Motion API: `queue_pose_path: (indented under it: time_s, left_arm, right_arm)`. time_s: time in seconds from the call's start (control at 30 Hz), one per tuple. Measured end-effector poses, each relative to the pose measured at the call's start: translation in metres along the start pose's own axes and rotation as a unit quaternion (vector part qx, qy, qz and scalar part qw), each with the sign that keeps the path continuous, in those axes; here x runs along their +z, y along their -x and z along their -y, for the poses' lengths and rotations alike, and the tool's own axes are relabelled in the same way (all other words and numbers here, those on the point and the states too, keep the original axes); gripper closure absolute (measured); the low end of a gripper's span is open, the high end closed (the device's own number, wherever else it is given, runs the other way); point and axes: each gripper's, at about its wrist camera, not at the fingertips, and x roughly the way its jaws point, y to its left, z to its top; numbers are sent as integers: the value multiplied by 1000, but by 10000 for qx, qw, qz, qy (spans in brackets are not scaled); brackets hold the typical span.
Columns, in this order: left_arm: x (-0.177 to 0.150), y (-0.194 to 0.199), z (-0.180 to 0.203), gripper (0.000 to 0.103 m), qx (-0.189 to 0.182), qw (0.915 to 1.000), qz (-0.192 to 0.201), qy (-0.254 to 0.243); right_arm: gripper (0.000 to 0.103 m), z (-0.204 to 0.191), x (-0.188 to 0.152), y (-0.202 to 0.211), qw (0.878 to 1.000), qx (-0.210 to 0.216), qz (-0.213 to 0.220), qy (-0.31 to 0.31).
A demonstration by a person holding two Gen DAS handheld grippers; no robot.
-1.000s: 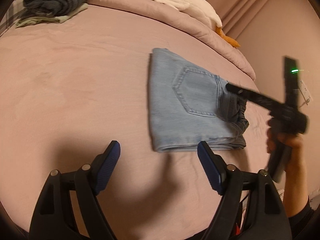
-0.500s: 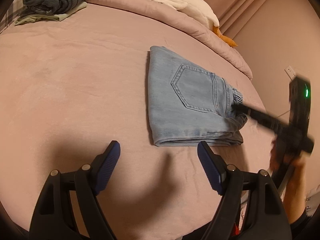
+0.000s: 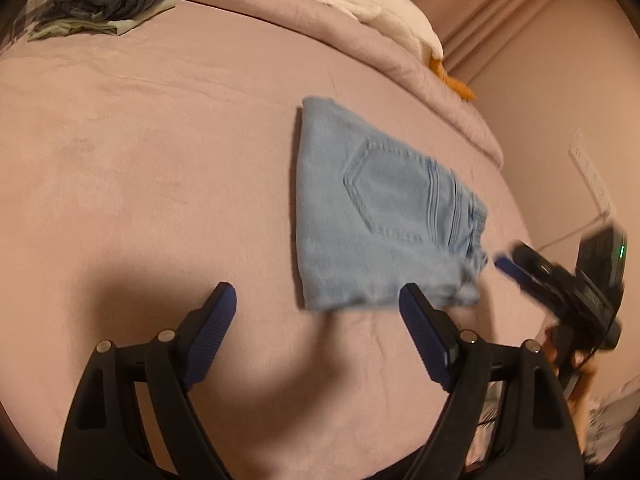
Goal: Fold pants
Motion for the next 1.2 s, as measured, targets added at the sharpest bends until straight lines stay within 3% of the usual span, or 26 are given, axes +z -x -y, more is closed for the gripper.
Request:
queue_pose_path:
  time_s: [0.17,0.27,0.37,0.53,0.73,0.87,0.9,0.97,1.1,1.17,1.2]
  left_arm:
    - [29,-4,-17,1,-330,9979,121,551]
    - [44,-14,-31,1,-562,9928,139,1054]
    - [51,-24,-30,1,-622,9922,3,1079]
    - [54,-47,-15,1,-767,9933,-262,827]
    - [60,-67,4,2,-730,9961,-448,188]
    - [66,-82,16,3,-691,9963,-498,-96]
    - [67,-86,18,4,-704,9961,-509,-137]
    - [68,-92,23,20,-743,9954,-558,-245]
    - [67,-98,31,32,-469,9965,-519,-465]
    - [67,-97,28,46,-379,9970,-500,-447]
    - [68,-96,24,48,-365,9974,-489,-380]
  right_arm:
    - [15,58,-5,33,9910,418,342,-1225]
    - [14,95,-15,28,9782,481,145,-2016]
    - [14,110,-24,18,9721,519,26,-2289]
    - [14,97,-15,-7,9762,783,-306,-1997]
    - [10,70,7,-37,9891,648,-746,-1093]
    - [10,60,22,-57,9921,531,-762,-842]
    - [10,57,26,-62,9924,562,-750,-800]
    - [10,54,31,-69,9932,576,-718,-712]
    - [11,45,34,-76,9961,420,-682,-376]
    - [19,41,35,-77,9978,141,-559,-327]
    - [27,40,35,-76,9980,106,-543,-302]
